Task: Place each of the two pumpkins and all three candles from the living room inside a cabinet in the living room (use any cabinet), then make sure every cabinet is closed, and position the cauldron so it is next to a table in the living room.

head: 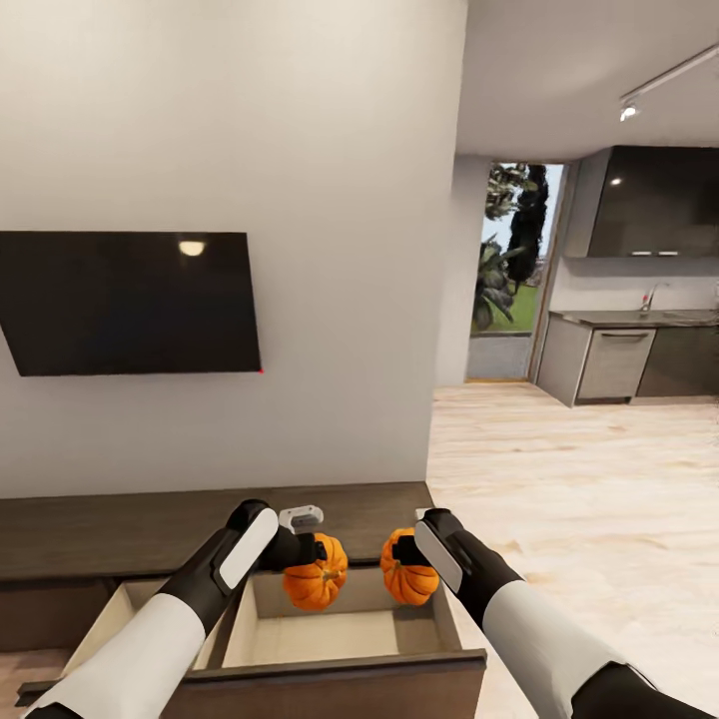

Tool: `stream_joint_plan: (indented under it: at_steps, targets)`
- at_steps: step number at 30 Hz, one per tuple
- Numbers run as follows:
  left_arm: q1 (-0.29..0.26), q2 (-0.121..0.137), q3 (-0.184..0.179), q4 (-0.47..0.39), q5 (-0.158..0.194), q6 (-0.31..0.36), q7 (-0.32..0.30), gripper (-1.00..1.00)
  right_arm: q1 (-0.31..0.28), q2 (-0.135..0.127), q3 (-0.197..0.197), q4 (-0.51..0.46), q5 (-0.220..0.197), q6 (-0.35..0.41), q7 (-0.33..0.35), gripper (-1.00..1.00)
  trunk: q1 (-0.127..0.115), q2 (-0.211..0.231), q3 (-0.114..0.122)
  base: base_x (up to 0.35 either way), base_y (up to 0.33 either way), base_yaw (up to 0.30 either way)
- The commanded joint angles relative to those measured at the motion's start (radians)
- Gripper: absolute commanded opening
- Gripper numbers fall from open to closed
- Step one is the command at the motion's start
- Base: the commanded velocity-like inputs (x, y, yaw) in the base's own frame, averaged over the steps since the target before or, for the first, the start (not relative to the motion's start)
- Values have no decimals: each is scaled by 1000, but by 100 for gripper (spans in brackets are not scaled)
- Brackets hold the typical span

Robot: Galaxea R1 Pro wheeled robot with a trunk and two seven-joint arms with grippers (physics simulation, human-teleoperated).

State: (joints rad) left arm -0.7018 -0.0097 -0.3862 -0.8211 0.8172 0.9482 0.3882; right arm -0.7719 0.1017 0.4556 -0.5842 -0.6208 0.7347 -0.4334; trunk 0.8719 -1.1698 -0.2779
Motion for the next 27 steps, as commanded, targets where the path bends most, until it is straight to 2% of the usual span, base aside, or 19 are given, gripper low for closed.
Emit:
stream_joint_plan:
  at_steps: [1, 14, 23, 27]
  targets:
    - [-1, 0, -2, -1, 11, 1, 10, -100, -1, -1, 5, -1, -10, 2, -10, -100, 0, -1, -1, 23, 41, -51]
    - [-1, 0, -2, -1, 11, 1, 11, -100, -1, 0, 5, -5, -10, 3, 9, -100, 0, -1, -1, 10, 8, -10]
    - [-1, 0, -2, 0, 11, 1, 12, -100, -1, 1, 5, -4, -11, 7, 15, -100, 0, -1, -1, 180, 0, 0]
    - [-1, 0, -1, -1, 13, 6, 12, -100, -1, 1, 5, -4, -12, 43, 18, -100, 0, -1, -1, 35, 0, 0]
